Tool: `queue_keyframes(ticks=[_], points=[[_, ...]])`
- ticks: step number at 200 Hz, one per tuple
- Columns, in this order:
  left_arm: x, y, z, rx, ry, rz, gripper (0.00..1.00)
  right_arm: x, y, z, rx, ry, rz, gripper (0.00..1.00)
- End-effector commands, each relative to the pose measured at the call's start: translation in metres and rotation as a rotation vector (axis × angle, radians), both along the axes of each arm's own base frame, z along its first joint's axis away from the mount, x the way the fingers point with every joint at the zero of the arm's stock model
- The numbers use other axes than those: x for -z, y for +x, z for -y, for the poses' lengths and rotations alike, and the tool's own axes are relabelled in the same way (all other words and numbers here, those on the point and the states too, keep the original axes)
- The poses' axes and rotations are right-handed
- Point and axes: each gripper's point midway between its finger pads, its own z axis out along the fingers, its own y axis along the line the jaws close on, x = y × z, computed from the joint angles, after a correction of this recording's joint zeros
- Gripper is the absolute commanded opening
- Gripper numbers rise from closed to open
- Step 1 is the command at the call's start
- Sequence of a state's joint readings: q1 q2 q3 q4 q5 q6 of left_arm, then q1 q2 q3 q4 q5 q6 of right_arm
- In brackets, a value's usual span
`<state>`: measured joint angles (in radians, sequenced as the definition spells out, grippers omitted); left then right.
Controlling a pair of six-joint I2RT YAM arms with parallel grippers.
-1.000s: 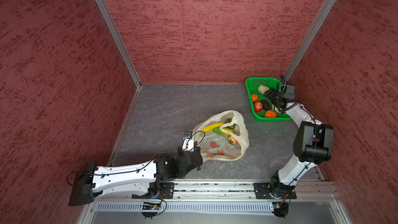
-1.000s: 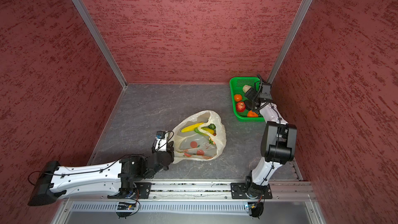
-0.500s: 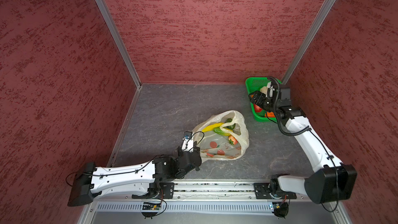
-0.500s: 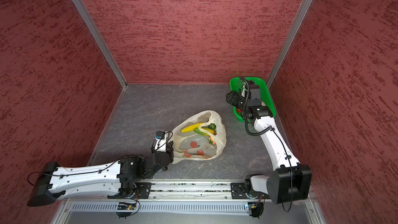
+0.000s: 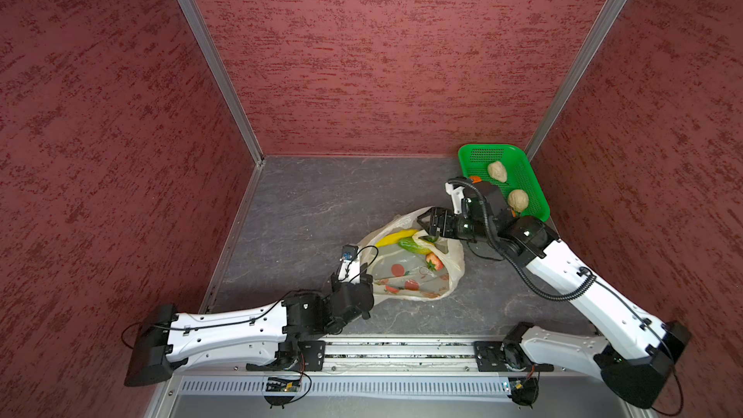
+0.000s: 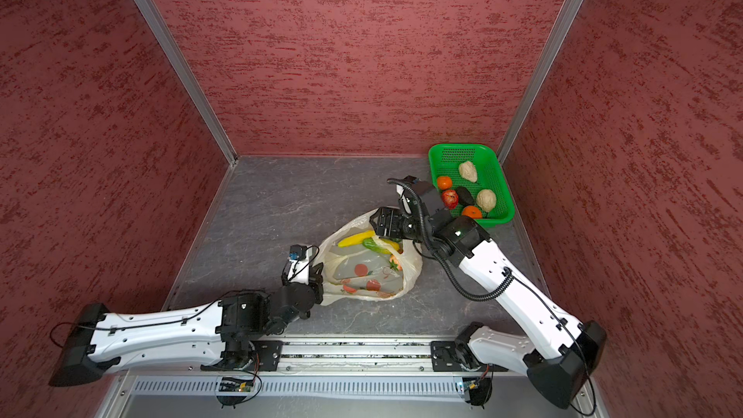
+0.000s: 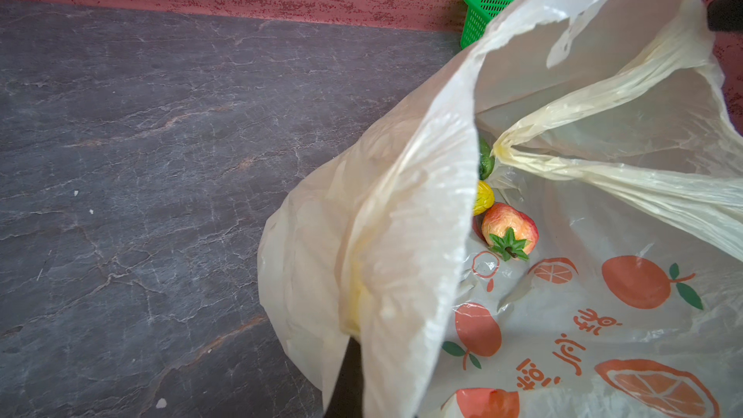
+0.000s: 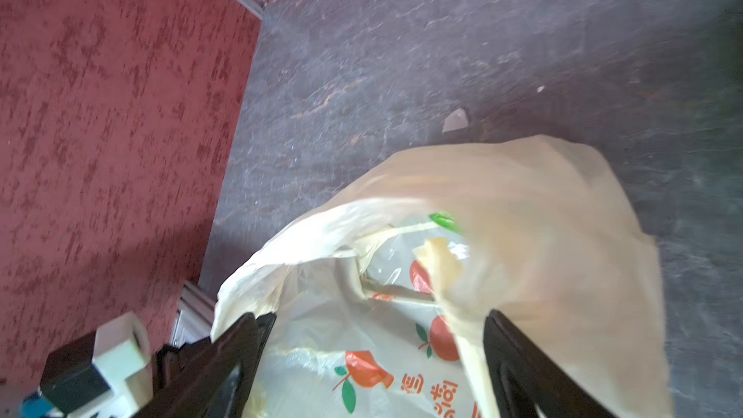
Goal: Untie the knot of the plastic bag and take out the fruit
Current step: 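Move the right gripper from the basket back into the bag opening, then lower the right gripper into the bag toward the green-yellow papaya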
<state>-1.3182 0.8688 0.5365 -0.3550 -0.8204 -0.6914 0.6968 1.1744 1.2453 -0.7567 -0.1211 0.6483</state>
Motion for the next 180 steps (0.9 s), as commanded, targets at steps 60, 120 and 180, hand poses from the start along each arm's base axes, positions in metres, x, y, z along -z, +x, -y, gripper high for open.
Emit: queue_keyframes(ticks=[60,120,180], points=[[-0.005,0.001,-0.003,0.006,0.005,0.032,0.0,0.041,-0.043,-0.054,-0.143,-0.138,-0.027,0.88],[-0.006,0.002,-0.003,0.004,0.001,0.039,0.0,0.114,-0.057,-0.069,-0.278,-0.24,-0.06,0.86],[-0.009,0.002,-0.007,-0.005,0.0,0.046,0.0,0.159,-0.059,-0.078,-0.344,-0.293,-0.095,0.85]])
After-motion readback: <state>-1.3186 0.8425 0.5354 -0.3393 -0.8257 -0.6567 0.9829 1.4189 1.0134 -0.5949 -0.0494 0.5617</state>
